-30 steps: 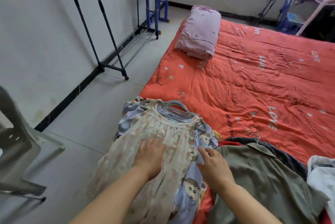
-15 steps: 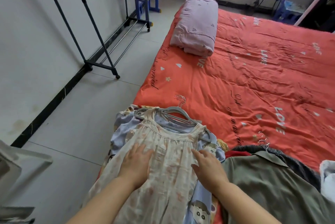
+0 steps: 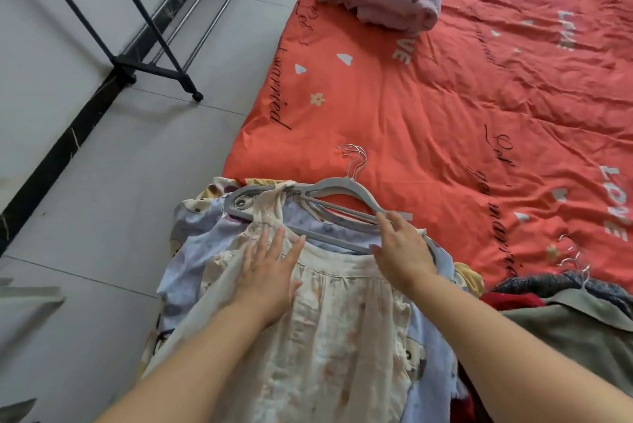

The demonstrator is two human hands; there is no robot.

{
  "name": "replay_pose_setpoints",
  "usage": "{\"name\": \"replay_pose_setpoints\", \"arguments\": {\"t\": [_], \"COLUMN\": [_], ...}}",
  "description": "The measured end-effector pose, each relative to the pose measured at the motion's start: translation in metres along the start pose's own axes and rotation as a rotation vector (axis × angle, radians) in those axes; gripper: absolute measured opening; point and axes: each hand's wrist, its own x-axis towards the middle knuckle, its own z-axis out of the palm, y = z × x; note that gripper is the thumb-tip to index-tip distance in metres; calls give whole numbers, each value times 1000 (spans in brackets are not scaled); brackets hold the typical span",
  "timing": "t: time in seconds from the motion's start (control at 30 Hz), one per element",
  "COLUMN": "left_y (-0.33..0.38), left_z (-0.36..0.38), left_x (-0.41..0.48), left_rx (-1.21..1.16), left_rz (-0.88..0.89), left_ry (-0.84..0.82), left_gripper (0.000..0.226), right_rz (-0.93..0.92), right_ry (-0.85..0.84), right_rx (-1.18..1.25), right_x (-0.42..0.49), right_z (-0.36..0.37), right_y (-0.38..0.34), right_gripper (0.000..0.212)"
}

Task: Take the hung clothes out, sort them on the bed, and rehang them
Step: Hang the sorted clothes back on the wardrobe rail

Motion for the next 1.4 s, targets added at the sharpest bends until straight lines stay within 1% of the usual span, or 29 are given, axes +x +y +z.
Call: {"name": "replay_pose_setpoints", "arguments": {"t": [0.1,0.2,0.27,0.37,0.43,0.5,0.57,0.63,0.7,0.83,0.87,0.93,0.97,1.07,1.13,1.2,1.27,1.3,1.33,1.37,1.4], "left_y": [-7,-13,-15,-19,-20,-21,-24,-28,-34,-42,-46,-56,-63,-87,-104,-118,-126,-129,-130,-130,-130], "left_z": [20,34,38,32,21,8,-7,-26,-49,-101,-113,-133,-143,-162,-166,-160,-150,-143,-135,-125,-116], "left_x": [21,28,31,30,22,10,-5,-22,-43,-95,-109,-140,-158,-220,-269,-321,-378,-408,-438,-468,-497], "left_rx": [7,20,7,-22,-62,-105,-173,-229,-242,-269,-263,-228,-230,-251,-215,-166,-158,-167,-181,-191,-193], "left_rz": [-24,-24,-19,0,5,9,39,90,136,150,151,152,159,181,151,77,-35,-109,-191,-279,-364], "left_ry": [-10,-24,-30,-36,4,85,191,307,434,684,748,821,848,950,1017,1072,1116,1131,1139,1157,1181], "left_gripper": [75,72,71,71,70,69,70,72,69,61,59,58,58,56,64,77,86,86,84,81,76], "right_rz": [38,85,97,88,16,-70,-126,-198,-265,-378,-414,-498,-529,-605,-701,-816,-927,-991,-1053,-1112,-1154], "right_ry": [57,90,136,204,242,266,308,366,422,561,580,594,587,563,557,524,446,402,365,338,270], "right_rx": [-23,-40,-64,-95,-118,-119,-68,-87,-115,-17,19,57,70,92,103,106,118,120,127,129,103], "right_x": [30,49,56,56,47,34,14,-10,-39,-103,-120,-152,-167,-203,-225,-248,-272,-287,-303,-320,-339], "right_z": [16,30,32,26,16,1,-22,-48,-74,-120,-132,-155,-166,-191,-198,-199,-198,-196,-195,-195,-194], "right_y": [3,2,3,7,6,1,-11,-26,-45,-88,-102,-128,-140,-179,-206,-233,-260,-275,-291,-307,-322], "right_gripper": [63,62,55,37,31,33,37,40,44,61,59,41,35,37,40,48,56,56,49,39,29]}}
